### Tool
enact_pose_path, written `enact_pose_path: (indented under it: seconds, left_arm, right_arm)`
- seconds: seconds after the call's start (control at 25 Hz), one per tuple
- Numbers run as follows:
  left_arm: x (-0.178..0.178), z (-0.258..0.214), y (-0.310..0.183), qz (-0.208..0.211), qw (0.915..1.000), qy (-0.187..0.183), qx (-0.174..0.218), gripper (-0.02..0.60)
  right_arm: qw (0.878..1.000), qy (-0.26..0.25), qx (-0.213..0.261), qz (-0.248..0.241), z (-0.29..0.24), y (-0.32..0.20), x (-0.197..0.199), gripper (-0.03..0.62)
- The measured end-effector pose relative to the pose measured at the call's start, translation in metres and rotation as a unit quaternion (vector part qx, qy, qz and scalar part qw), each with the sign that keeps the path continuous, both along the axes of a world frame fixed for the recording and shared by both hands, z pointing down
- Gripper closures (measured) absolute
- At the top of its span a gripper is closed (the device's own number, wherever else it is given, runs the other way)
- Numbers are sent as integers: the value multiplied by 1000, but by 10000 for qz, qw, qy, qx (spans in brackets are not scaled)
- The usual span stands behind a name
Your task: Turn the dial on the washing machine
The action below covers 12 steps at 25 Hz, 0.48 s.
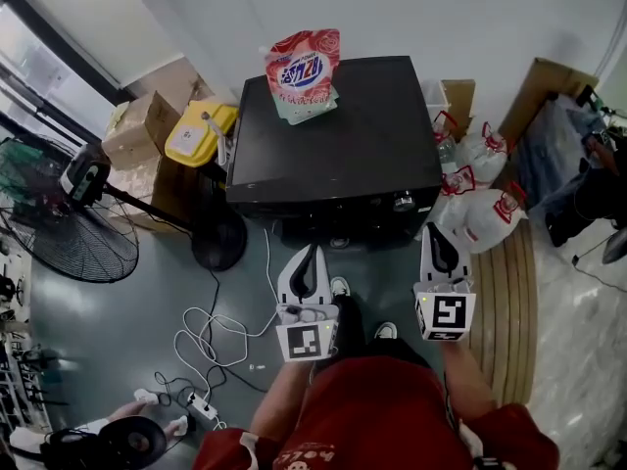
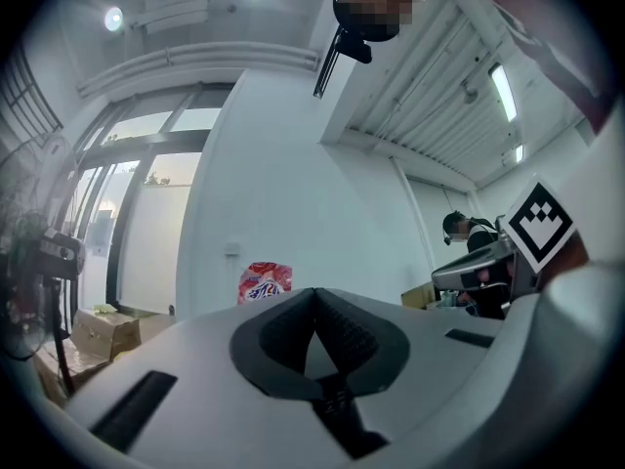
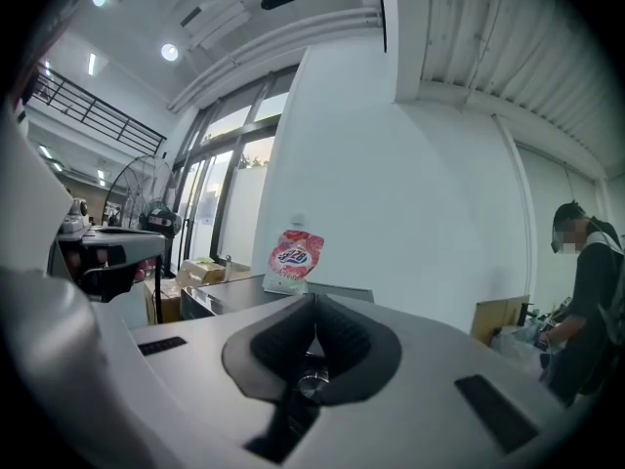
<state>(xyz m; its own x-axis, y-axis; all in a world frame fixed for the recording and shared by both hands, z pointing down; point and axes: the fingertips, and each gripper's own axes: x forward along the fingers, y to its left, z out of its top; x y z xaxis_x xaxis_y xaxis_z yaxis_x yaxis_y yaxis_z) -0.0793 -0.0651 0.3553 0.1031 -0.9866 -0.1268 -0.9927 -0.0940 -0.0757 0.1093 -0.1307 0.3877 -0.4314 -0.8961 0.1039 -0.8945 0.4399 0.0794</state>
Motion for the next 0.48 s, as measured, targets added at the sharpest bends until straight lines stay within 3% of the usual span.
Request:
enact_pose_path:
  seconds: [0.24, 0.48]
  left_arm:
    - [-3, 42, -17, 214, 9994, 192, -180, 572]
    - [-18, 86, -24, 78, 9983, 358, -449, 572]
  right_arm:
    - [9998, 43, -208, 62, 39, -10, -17, 582]
    - [9994, 7, -348, 47, 85, -14, -30, 582]
